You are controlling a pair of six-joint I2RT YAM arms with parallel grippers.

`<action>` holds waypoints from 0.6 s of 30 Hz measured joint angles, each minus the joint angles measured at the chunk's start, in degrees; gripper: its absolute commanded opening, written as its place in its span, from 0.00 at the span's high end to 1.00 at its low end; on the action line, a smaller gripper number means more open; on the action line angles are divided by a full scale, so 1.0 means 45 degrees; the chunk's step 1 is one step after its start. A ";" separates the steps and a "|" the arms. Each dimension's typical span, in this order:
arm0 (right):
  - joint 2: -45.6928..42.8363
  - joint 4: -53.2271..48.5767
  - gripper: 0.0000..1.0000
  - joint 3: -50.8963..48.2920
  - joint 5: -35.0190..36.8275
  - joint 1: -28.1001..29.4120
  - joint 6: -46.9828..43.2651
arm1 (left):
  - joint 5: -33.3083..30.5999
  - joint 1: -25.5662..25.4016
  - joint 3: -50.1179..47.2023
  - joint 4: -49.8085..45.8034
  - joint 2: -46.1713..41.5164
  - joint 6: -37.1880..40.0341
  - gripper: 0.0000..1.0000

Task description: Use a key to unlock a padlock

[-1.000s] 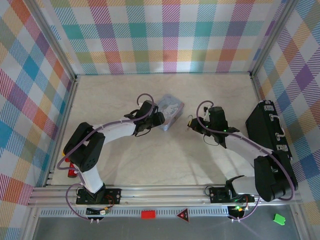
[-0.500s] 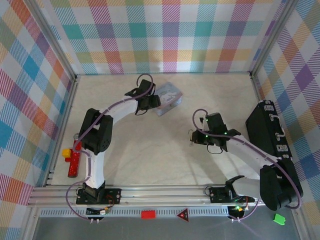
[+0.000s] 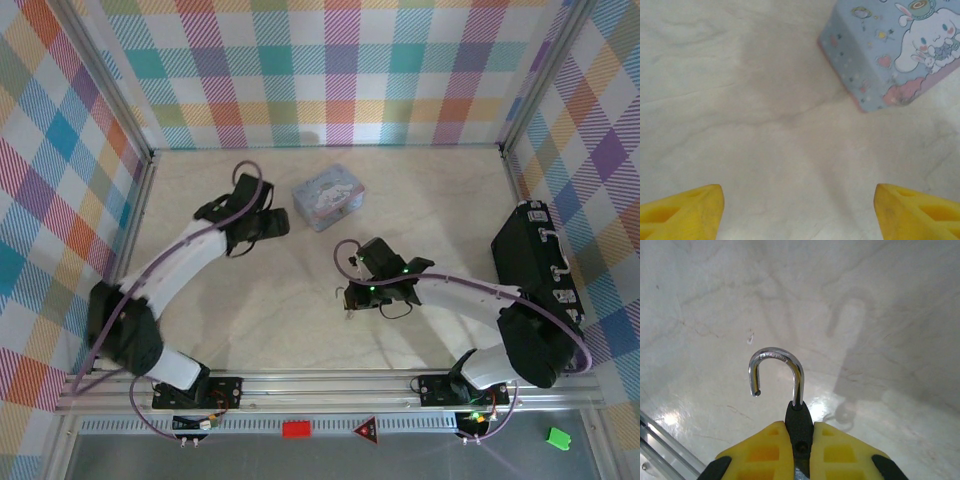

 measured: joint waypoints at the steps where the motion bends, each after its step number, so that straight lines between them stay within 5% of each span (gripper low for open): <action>1: 0.0204 -0.0068 0.97 0.0083 0.0000 0.0199 0.0044 | -0.0204 0.0000 -0.0753 0.0097 -0.0865 -0.0010 0.21; 13: 0.2021 -0.0690 0.95 0.0937 0.0665 0.0831 0.0432 | -0.1977 0.0005 -0.5105 0.1088 -0.6499 0.0185 0.15; 18: 0.2210 -0.0884 0.78 0.1190 0.1020 0.0840 0.0491 | -0.2098 0.0005 -0.5882 0.1700 -0.7441 0.0170 0.13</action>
